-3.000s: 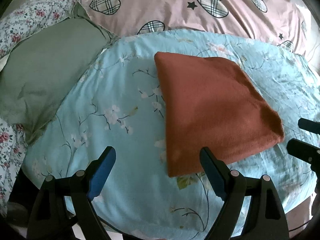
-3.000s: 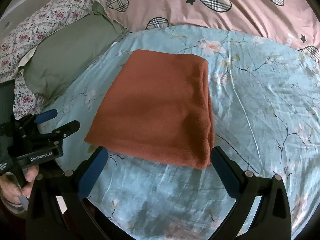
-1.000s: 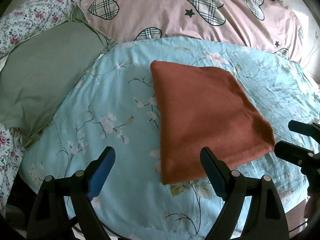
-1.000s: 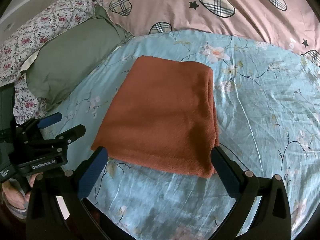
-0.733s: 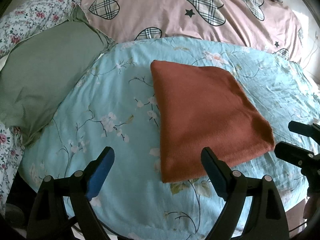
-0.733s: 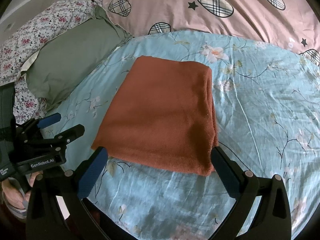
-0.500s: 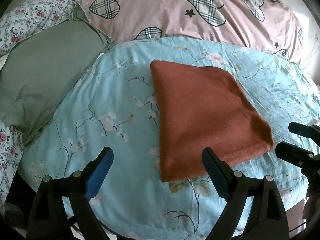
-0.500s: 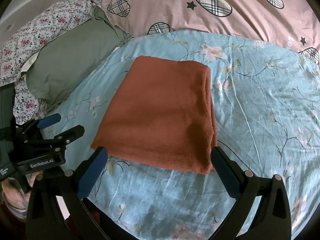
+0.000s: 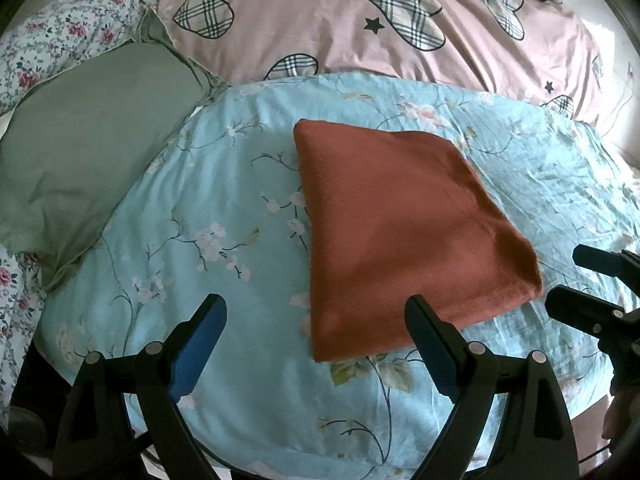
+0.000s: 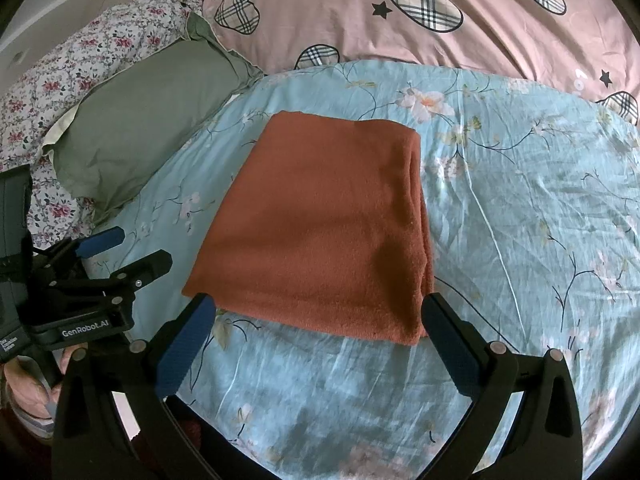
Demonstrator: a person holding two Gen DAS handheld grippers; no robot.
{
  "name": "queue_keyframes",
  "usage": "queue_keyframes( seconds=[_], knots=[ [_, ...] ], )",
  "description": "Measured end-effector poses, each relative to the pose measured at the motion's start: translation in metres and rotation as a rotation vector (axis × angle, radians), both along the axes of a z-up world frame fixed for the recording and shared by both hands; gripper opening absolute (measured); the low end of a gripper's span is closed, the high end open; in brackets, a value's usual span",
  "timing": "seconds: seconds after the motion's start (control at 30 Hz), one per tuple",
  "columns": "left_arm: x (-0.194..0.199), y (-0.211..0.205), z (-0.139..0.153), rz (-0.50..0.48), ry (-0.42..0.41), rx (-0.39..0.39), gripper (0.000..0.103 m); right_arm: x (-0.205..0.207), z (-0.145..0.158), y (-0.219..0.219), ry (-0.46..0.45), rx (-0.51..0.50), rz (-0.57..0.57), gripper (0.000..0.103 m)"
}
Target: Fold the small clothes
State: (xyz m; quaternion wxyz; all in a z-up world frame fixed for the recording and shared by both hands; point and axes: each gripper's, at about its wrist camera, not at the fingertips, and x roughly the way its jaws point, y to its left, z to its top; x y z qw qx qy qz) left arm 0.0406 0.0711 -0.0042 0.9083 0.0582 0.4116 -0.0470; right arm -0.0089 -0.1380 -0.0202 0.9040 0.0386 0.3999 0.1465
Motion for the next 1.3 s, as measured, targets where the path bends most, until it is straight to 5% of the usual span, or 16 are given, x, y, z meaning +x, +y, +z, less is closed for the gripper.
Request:
queue_keyframes(
  seconds=[1.3],
  knots=[
    [0.0091,-0.0012,-0.004,-0.023,0.014,0.005,0.092,0.0035,-0.0051,-0.0032,0.019,0.019,-0.012,0.102]
  ],
)
